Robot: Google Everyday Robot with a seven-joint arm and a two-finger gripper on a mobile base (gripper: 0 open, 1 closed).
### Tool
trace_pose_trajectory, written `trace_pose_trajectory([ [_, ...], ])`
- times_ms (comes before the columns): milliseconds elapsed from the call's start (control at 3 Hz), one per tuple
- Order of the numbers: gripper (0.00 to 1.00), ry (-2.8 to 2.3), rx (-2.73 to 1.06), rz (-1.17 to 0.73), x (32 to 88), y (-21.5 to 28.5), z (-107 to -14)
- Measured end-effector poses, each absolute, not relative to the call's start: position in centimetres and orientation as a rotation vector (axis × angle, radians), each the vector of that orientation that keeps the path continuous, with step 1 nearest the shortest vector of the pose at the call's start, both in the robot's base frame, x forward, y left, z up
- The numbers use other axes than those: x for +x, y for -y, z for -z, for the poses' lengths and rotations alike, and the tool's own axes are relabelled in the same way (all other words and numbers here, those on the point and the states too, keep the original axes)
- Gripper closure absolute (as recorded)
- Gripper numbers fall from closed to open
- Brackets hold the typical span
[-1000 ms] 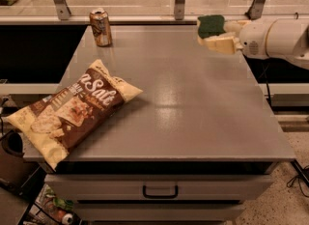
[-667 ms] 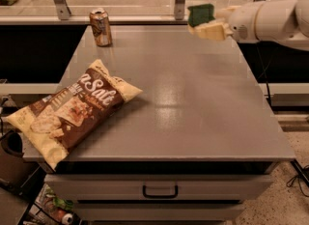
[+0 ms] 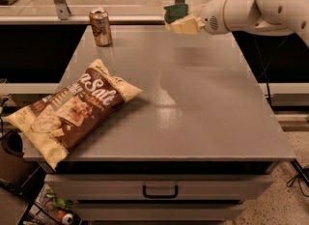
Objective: Move sponge near orange can
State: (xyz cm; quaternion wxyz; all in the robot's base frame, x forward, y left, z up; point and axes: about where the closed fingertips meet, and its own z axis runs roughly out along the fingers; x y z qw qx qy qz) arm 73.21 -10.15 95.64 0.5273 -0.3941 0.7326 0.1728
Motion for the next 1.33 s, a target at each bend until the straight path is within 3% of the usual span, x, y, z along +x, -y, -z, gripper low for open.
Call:
trace_pose_trajectory([
  [667, 1.0, -1.779, -0.955, -0.45, 76.5, 4.5, -93.2],
  [1333, 1.0, -1.763, -0.946, -0.539, 76.2, -0.6, -91.2],
])
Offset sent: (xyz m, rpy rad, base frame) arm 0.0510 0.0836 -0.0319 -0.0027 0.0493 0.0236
